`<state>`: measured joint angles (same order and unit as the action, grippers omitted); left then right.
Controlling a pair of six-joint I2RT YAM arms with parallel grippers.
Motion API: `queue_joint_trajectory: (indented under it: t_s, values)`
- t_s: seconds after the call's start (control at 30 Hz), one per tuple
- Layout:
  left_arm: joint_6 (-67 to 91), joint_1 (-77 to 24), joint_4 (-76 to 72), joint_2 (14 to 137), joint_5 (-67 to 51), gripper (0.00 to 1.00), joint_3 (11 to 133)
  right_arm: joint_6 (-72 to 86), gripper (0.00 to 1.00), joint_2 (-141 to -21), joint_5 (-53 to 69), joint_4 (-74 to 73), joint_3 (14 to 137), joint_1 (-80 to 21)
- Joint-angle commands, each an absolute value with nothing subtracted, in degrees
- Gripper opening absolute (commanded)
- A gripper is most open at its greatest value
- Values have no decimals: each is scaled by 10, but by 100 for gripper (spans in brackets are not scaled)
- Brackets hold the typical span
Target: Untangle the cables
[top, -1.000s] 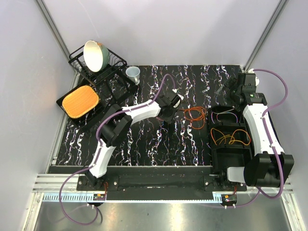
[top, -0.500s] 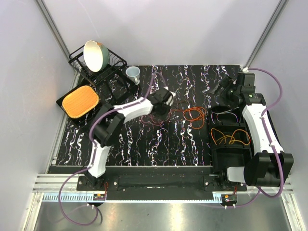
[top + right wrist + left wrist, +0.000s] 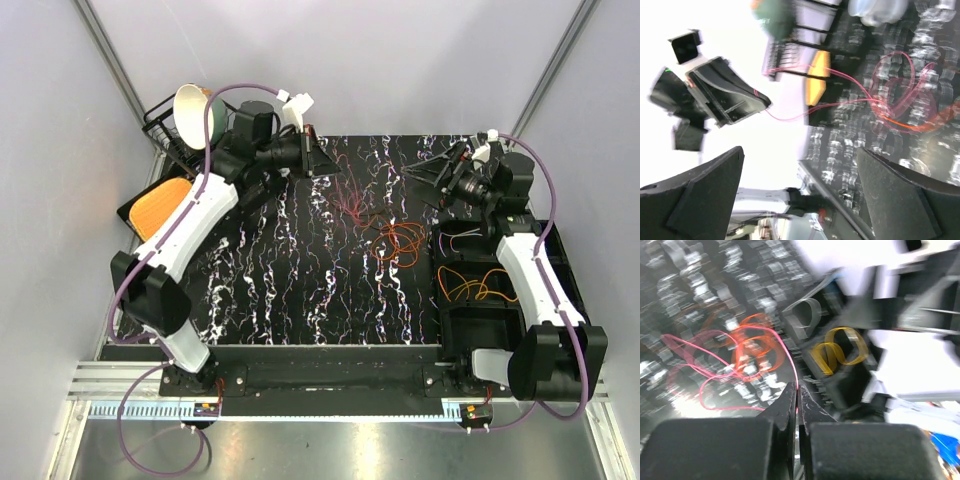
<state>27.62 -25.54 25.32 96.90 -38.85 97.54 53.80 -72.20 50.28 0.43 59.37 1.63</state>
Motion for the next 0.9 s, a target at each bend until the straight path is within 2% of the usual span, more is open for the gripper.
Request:
queue_joint_trajectory:
  t_s: [0.0, 0.13, 0.3, 0.5, 0.63, 0.7, 0.87]
  values:
    - [353, -259, 138, 941, -514, 0, 940, 716, 98, -702, 564, 231, 551, 4]
    - [376, -259, 92, 926, -526, 0, 899, 749, 98, -707, 529, 273, 532, -36]
    - [372, -259, 93, 911, -533, 0, 903, 706, 98, -716, 478, 209, 555, -88]
    - [323, -244, 179, 924, -524, 0, 1094, 686, 97, -743, 441, 171, 540, -113]
    - [318, -229, 248, 964, -514, 0, 1313, 672, 96, -744, 422, 153, 525, -115]
    - [346, -216, 223, 964, -525, 0, 1352, 653, 97, -743, 412, 131, 526, -114]
    - [396, -191, 82, 886, -526, 0, 1291, 635, 97, -747, 402, 115, 529, -115]
